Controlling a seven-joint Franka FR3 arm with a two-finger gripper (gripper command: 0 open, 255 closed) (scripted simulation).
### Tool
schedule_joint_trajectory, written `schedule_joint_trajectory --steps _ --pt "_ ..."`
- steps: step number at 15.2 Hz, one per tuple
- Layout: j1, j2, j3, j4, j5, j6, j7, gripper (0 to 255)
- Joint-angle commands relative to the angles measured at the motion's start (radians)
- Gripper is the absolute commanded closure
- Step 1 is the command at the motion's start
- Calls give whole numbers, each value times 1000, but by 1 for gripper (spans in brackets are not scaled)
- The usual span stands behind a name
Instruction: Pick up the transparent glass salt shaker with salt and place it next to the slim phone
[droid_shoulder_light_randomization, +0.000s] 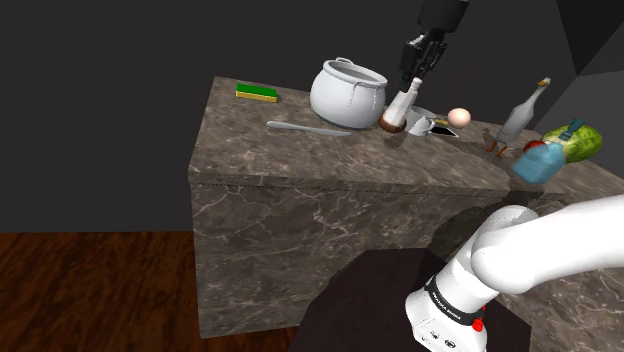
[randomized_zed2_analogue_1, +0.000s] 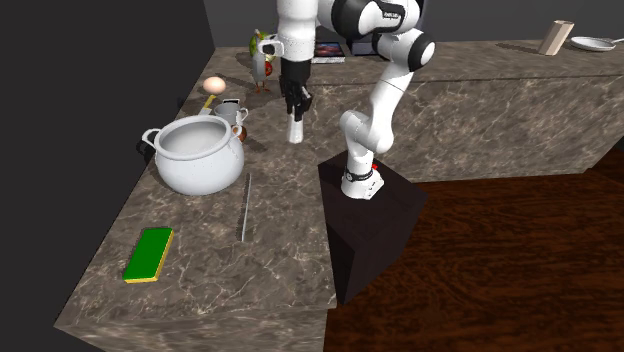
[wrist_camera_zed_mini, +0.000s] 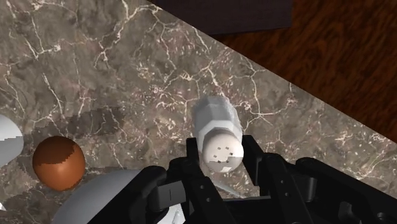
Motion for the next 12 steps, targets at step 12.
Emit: schedule_joint_trajectory --steps 12 --pt "-19 45 -59 165 -35 -114 -85 255"
